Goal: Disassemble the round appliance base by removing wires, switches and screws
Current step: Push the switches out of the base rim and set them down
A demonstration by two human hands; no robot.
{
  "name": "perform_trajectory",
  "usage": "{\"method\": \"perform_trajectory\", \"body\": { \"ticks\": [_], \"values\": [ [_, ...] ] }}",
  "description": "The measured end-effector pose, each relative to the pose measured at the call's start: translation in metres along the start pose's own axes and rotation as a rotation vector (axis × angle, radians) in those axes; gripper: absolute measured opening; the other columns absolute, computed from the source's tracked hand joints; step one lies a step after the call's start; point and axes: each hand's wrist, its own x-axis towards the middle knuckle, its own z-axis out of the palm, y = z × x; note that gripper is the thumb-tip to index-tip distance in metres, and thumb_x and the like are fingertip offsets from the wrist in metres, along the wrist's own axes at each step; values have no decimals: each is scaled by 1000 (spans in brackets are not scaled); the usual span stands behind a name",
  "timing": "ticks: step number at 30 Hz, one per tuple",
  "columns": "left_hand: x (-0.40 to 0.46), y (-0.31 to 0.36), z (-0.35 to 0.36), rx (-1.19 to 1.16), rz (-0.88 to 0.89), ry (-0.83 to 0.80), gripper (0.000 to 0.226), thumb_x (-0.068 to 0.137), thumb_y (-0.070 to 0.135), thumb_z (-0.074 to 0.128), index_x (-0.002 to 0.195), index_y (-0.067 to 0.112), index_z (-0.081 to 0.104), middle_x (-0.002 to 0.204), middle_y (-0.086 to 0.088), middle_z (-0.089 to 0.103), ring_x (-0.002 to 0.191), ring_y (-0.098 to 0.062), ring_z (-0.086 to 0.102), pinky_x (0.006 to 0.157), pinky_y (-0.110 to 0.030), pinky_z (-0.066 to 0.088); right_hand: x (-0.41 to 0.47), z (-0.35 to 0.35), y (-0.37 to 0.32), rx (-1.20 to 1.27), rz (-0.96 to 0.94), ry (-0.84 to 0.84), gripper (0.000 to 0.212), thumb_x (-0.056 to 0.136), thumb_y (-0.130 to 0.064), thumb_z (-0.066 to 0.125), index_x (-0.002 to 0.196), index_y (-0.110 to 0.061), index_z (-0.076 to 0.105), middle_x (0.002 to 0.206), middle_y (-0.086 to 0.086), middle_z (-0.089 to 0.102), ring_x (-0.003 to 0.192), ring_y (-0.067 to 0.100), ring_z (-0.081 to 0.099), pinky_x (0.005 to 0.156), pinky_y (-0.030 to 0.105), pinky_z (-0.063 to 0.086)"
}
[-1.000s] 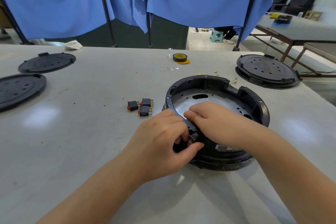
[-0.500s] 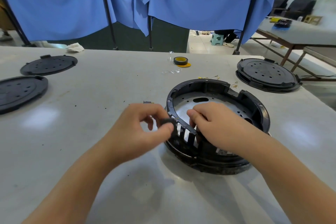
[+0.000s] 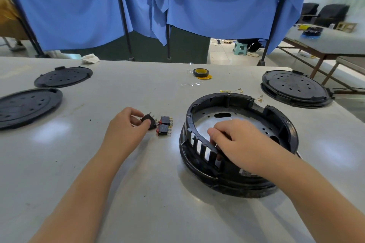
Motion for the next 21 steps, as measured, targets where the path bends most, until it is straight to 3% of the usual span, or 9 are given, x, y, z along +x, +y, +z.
{"method": "perform_trajectory", "body": {
  "ticks": [3,7,12,16,21],
  "values": [
    [4,-5,-2,-46,-75,-52,11,82,21,69,88,17,62,77,-6,69,69,-20,59,69,-36,49,-1,0,0,-6,4,-4,43,99,-41,36,78,-11,58,75,9,67,53,10,44,51,24,35],
    [5,-9,0,15,-65,-113,6,83,16,67,80,22,66,71,1,65,61,-13,54,58,-27,41,-2,0,0,7,5,-5,43,99,-40,36,76,-11,57,74,10,65,53,10,44,52,24,36],
    [3,-10,6,111,-48,-62,7,84,28,67,87,23,64,75,8,63,67,-6,54,59,-25,38,-2,1,0,6,-6,16,42,99,-40,36,78,-9,57,75,10,65,52,11,42,54,28,39],
    [3,-8,12,187,-16,-10,17,83,35,66,93,22,62,76,11,61,71,-14,54,68,-29,40,-3,-1,-1,9,-53,58,42,99,-40,37,75,-12,57,66,5,59,47,7,38,50,23,34],
    [-1,-4,15,176,84,59,26,86,39,64,103,19,60,88,2,61,72,-17,51,71,-32,41,-6,-11,-4,20,-131,18,42,99,-44,35,76,-16,57,72,6,61,64,17,54,64,36,47]
  ]
}}
